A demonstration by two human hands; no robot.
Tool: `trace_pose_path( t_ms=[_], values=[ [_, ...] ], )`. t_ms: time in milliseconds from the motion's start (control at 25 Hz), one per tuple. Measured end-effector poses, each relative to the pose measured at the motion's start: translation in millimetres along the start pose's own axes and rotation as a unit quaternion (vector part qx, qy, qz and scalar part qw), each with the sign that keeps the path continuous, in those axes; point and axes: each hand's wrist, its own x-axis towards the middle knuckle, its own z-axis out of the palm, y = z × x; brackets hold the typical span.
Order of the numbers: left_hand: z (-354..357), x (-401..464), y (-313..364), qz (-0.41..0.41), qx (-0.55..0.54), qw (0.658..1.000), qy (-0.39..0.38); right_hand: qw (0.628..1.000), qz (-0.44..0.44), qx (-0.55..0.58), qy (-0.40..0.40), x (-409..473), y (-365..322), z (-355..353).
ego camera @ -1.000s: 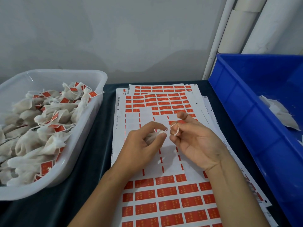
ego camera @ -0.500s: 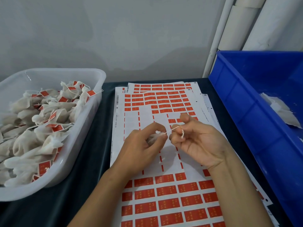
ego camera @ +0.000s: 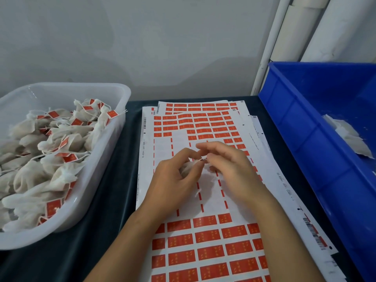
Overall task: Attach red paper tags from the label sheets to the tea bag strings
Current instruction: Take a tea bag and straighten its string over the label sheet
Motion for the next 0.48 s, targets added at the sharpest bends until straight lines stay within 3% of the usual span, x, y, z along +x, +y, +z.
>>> trace_pose_path(
  t_ms=[240,480],
  values=[
    [1.7,2.3,-2.3,0.009,0.026,1.000,-0.008,0.991,-0.036,-0.108,0.068,1.2,4.5,6.8],
    [4.2,0.3,-1.9,-0.013,0.056,0.998,-0.013,0.954,-0.056,-0.249,0.156,2.2,5.3,10.1]
  ],
)
